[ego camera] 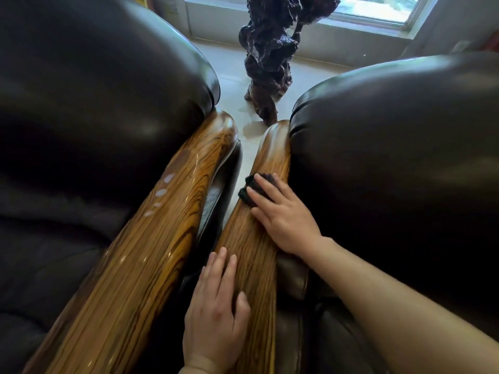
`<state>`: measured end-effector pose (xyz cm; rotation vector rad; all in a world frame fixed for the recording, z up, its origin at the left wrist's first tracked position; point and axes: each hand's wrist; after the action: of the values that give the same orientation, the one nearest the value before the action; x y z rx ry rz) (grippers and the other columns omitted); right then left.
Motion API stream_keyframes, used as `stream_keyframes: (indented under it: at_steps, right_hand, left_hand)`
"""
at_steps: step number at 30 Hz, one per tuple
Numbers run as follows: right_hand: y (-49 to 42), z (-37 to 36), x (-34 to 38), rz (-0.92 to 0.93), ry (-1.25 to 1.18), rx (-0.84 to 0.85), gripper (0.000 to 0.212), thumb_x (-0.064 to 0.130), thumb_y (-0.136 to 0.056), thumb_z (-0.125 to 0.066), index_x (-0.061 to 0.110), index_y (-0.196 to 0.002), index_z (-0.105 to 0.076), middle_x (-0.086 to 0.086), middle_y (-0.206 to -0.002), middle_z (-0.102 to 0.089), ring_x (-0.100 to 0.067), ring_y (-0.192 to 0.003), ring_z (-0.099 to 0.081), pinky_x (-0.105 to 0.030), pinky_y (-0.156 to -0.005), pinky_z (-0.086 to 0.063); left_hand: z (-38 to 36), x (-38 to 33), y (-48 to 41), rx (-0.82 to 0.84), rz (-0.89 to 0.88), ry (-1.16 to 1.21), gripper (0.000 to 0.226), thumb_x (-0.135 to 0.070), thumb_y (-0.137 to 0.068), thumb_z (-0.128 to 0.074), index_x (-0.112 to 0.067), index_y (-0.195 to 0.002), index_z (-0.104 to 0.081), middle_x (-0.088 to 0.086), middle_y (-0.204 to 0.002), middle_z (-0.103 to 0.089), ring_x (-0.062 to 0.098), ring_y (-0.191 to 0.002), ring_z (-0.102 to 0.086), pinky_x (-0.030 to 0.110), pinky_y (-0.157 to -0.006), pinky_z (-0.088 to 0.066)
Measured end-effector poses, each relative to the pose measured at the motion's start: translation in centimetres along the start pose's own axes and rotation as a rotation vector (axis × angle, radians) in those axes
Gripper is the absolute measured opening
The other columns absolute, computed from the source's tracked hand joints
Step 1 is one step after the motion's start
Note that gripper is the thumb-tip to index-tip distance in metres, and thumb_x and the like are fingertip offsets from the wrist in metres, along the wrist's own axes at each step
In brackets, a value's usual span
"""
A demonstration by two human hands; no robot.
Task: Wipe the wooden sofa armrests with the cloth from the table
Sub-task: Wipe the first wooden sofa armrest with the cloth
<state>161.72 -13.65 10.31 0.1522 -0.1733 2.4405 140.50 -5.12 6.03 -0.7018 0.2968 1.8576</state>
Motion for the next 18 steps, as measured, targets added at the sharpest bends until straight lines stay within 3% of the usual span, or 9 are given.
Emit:
stream_keyframes:
  at_steps: [2,4,6,9,12,16,18]
  right_hand:
    - [-2.3,0.3,-0.1,-0.169,-0.042,0.025,0.055,0.050,-0.106,-0.026,0.030,-0.157,-0.029,0.006,-0.169,-0.009,-0.025,-0.155,0.011,-0.043,-0.125,0.000]
    - [-1.8,-0.2,1.3,-0.204,-0.153,-0.020,0.054,0.049,-0.106,-0.026,0.030,-0.156,-0.031,0.008,-0.169,-0.009,-0.023,-0.154,0.014,-0.043,-0.125,0.004]
    - [1.7,-1.1,3.5,-0.109,-0.215,-0.079,0.051,0.046,-0.106,-0.029,0.028,-0.153,-0.038,0.008,-0.168,-0.015,-0.023,-0.155,0.010,-0.045,-0.125,0.000]
    - [8.3,-2.2,5.7,0.172,-0.167,-0.091,0.046,0.037,-0.108,-0.033,0.024,-0.151,-0.042,0.004,-0.166,-0.024,-0.027,-0.156,-0.003,-0.044,-0.126,-0.006]
    - [8.0,-1.1,2.6,0.302,-0.140,-0.057,0.043,0.026,-0.107,-0.042,0.022,-0.149,-0.046,0.001,-0.164,-0.028,-0.029,-0.155,-0.010,-0.043,-0.126,-0.013]
    - [2.0,0.6,1.0,-0.084,-0.202,-0.075,0.041,0.020,-0.106,-0.045,0.021,-0.147,-0.049,-0.001,-0.163,-0.029,-0.030,-0.155,-0.008,-0.033,-0.124,-0.006]
    - [1.9,-0.1,2.3,-0.164,-0.235,-0.110,0.041,0.021,-0.106,-0.043,0.020,-0.147,-0.049,0.001,-0.164,-0.029,-0.029,-0.155,-0.005,-0.034,-0.125,-0.005]
  left_hand:
    - [0.0,0.0,0.1,-0.004,0.009,0.004,0.060,-0.038,-0.092,-0.035,-0.022,-0.150,-0.035,-0.008,-0.161,-0.022,0.005,-0.149,-0.012,0.043,-0.115,-0.032]
    - [0.0,0.1,0.1,-0.004,0.017,0.017,0.059,-0.039,-0.093,-0.033,-0.025,-0.151,-0.031,-0.010,-0.161,-0.020,0.004,-0.149,-0.010,0.043,-0.115,-0.033]
    - [0.1,0.0,0.3,-0.008,0.011,0.024,0.058,-0.039,-0.094,-0.033,-0.024,-0.151,-0.031,-0.009,-0.161,-0.019,0.005,-0.149,-0.010,0.044,-0.115,-0.033]
    - [0.1,-0.1,0.4,-0.026,0.004,0.040,0.056,-0.038,-0.096,-0.032,-0.023,-0.149,-0.035,-0.012,-0.159,-0.017,0.005,-0.149,-0.010,0.044,-0.116,-0.031]
    - [0.1,0.1,0.7,-0.032,-0.009,0.045,0.051,-0.036,-0.096,-0.032,-0.025,-0.146,-0.042,-0.011,-0.159,-0.021,0.008,-0.149,-0.013,0.045,-0.116,-0.031]
    - [-0.1,0.1,0.6,-0.049,-0.016,0.037,0.053,-0.039,-0.096,-0.030,-0.026,-0.146,-0.042,-0.007,-0.160,-0.023,0.008,-0.149,-0.012,0.042,-0.117,-0.028]
    - [-0.2,0.1,0.8,-0.061,-0.026,0.045,0.054,-0.039,-0.095,-0.031,-0.026,-0.146,-0.040,-0.006,-0.160,-0.024,0.008,-0.149,-0.015,0.039,-0.115,-0.028]
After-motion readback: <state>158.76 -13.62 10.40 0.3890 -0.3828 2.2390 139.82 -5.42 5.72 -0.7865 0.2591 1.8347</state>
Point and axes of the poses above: each hand's wrist, its own y-axis away from the middle knuckle, its own z-axis out of the back of the hand, x = y × z
